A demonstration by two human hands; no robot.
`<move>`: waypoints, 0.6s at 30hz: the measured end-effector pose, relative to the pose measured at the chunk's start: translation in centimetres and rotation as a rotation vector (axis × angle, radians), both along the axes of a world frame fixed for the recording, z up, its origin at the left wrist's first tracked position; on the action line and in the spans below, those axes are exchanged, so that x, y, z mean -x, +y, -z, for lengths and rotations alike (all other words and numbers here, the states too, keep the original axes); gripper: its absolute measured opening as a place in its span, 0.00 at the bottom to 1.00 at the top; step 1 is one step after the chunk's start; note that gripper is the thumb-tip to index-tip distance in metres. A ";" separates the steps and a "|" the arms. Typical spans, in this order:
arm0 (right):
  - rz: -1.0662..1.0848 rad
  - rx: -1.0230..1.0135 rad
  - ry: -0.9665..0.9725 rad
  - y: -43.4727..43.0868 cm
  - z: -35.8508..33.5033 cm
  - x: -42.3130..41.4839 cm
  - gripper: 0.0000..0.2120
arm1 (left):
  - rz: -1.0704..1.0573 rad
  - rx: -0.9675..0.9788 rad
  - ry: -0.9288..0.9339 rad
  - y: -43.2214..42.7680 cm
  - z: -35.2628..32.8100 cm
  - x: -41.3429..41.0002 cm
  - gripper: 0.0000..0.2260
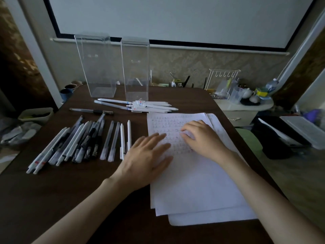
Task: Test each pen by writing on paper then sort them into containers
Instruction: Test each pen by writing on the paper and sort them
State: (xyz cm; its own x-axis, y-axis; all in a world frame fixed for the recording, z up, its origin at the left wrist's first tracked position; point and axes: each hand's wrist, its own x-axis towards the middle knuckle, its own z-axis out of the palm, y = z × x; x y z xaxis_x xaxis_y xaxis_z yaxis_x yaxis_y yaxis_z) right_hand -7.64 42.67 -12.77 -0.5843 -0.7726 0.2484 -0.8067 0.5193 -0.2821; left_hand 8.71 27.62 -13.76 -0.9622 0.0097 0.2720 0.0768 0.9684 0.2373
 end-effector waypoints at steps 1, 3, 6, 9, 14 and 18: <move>-0.015 0.019 -0.027 -1.4 -0.4 0.2 0.12 | 0.033 0.007 -0.034 0.3 0.3 -0.1 0.27; -0.045 0.056 -0.070 -4.3 -0.9 1.1 0.14 | 0.058 0.012 -0.077 0.4 0.9 -0.2 0.28; -0.042 0.097 -0.109 -8.2 -1.2 3.2 0.16 | 0.058 -0.040 -0.084 0.1 1.3 -0.2 0.28; 0.004 0.108 -0.097 -11.0 -1.1 5.0 0.15 | 0.065 -0.048 -0.057 0.0 1.5 0.0 0.26; 0.028 0.020 0.041 -14.0 0.3 6.1 0.11 | 0.060 -0.030 -0.030 0.0 1.7 0.0 0.23; 0.078 0.054 0.107 -14.2 1.3 6.5 0.09 | 0.069 -0.047 -0.034 0.0 1.7 0.1 0.23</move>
State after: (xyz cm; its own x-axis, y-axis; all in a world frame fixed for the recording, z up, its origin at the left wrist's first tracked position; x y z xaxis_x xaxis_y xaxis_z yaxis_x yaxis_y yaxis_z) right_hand -14.11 28.47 -14.04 -0.6100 -0.7097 0.3525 -0.7914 0.5680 -0.2260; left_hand 8.64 27.61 -15.47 -0.9684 0.0646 0.2408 0.1345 0.9486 0.2864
